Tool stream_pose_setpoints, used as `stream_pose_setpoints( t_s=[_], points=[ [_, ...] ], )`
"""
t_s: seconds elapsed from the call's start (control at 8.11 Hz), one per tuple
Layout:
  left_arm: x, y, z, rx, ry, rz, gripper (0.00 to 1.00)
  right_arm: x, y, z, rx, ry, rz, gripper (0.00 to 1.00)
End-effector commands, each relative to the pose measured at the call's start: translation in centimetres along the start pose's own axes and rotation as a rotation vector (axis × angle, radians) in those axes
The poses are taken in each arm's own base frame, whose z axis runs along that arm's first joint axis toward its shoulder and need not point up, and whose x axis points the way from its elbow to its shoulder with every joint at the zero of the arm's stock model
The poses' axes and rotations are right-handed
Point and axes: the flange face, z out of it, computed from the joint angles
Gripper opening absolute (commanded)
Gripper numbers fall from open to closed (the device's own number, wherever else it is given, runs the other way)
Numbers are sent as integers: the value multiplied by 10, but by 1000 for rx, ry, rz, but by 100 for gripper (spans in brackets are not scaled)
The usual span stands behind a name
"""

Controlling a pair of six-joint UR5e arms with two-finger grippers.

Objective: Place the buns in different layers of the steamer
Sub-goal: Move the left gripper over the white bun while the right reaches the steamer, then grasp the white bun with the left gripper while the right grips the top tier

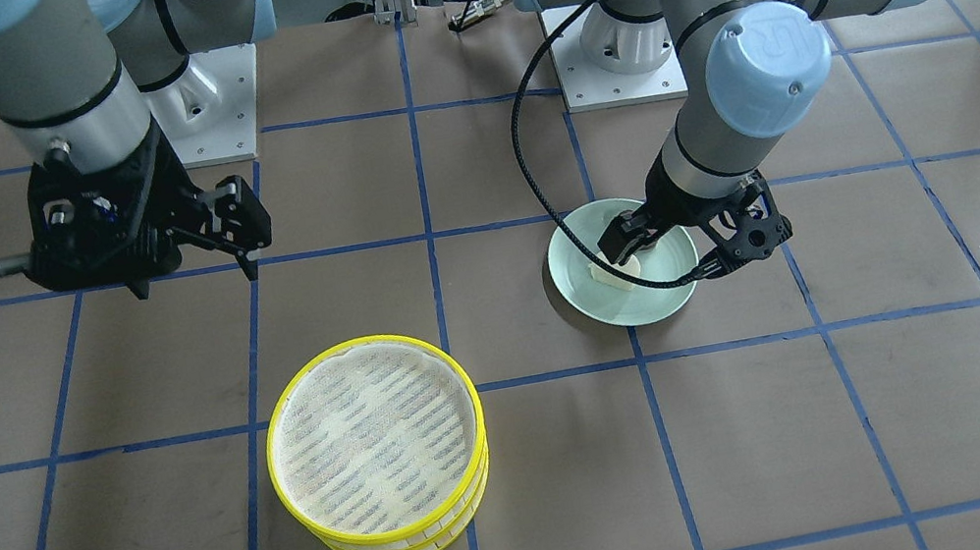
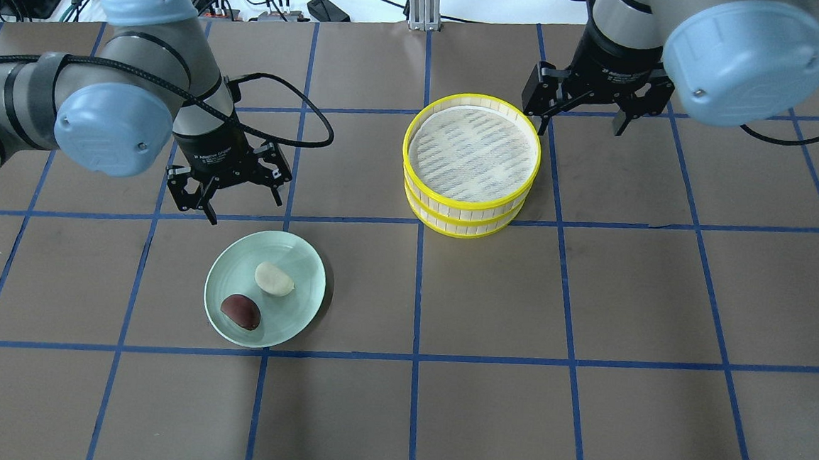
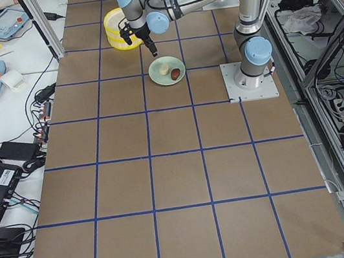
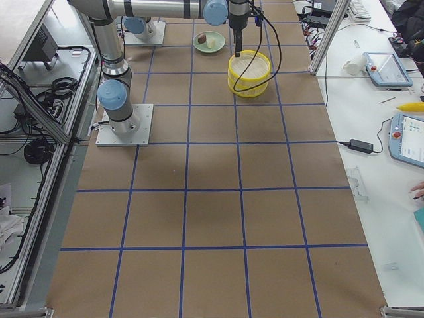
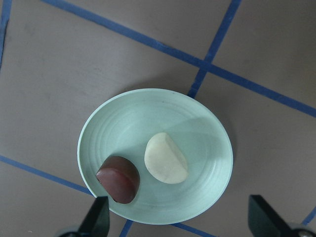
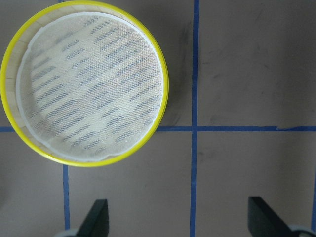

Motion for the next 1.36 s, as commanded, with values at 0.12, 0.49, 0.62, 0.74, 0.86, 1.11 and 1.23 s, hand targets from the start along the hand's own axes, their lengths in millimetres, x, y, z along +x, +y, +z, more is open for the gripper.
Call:
stream_pose_setpoints(
  t_s=[0.12,0.49,0.62,0.74,0.86,1.11,1.23],
  points=[
    [-2,-20,68,-131,-62,-213,100,-3,-56,91,-18,-3,14,100],
    [0,-26,107,-201,-93,-218,96,-5,-78,146,3,-5,14,100],
    [1,-29,117,-218,-103,-217,96,-6,-87,169,5,-4,14,100],
    [2,-32,125,-232,-105,-220,96,-6,-91,184,-7,-4,15,100],
    [4,-35,132,-238,-107,-220,94,-6,-92,190,-9,-3,15,100],
    [4,-35,136,-245,-111,-226,86,-5,-93,193,-13,5,12,100],
    [4,-36,140,-253,-115,-234,83,-6,-93,192,-5,0,11,68]
  ],
)
